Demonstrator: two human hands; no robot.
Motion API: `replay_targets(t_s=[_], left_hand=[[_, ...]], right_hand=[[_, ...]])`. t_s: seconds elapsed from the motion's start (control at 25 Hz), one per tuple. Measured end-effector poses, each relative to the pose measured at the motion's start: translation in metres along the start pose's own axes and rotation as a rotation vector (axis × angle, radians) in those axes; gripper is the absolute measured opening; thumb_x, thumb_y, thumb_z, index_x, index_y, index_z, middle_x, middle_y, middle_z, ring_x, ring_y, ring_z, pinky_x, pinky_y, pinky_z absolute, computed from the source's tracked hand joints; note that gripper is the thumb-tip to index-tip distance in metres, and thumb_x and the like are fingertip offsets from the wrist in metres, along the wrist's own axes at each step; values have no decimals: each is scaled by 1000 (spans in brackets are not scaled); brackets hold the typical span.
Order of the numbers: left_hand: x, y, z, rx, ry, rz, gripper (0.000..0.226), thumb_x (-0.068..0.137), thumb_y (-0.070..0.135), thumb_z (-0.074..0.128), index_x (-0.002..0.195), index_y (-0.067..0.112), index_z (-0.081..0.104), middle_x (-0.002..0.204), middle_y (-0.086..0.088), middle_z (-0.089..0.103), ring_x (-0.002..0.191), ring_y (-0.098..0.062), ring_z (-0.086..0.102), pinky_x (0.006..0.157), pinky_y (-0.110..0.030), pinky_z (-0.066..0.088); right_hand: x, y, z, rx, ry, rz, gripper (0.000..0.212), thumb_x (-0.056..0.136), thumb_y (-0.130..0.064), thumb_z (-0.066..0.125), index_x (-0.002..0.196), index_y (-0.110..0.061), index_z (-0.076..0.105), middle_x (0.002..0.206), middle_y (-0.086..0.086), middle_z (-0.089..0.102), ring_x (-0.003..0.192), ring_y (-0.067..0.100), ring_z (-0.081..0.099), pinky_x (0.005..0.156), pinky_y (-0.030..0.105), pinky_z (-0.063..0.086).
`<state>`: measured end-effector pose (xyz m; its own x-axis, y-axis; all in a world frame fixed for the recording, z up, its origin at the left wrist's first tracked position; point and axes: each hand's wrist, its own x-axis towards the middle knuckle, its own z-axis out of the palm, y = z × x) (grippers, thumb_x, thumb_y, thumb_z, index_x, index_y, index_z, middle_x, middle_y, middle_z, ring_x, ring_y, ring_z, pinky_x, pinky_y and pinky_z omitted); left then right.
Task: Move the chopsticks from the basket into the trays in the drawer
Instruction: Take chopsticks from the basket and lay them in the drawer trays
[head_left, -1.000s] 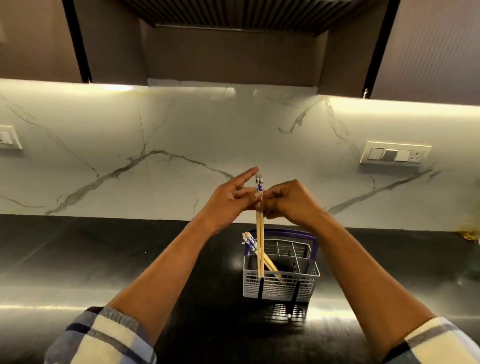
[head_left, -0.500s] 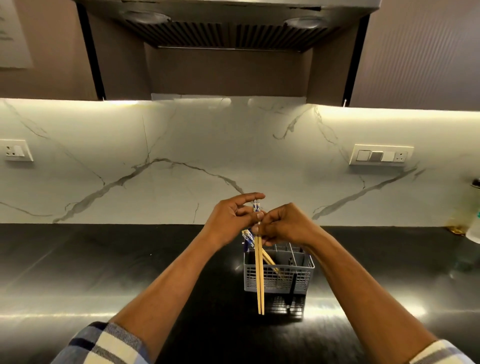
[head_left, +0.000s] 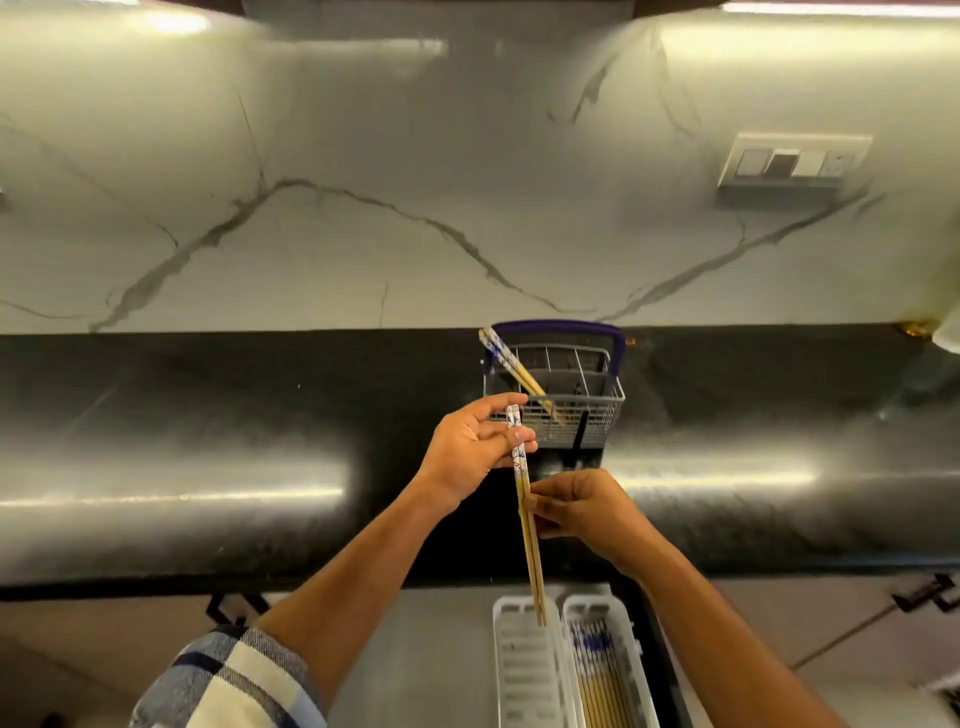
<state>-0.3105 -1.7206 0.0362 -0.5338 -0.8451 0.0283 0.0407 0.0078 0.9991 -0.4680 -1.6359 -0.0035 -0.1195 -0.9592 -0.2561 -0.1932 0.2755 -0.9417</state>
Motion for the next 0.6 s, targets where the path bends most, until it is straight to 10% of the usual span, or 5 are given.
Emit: replay_targets(t_s=[0.6], left_hand=[[-83,-176,17,20,81,-300,37,91,3,65,119,27,64,95,-6,78,94,-18,76,83,-30,61]], right_hand=[[-45,152,77,-145,-16,314,14,96,-14,62,104,-16,73,95,1,75,89,19,72,85,36,60]])
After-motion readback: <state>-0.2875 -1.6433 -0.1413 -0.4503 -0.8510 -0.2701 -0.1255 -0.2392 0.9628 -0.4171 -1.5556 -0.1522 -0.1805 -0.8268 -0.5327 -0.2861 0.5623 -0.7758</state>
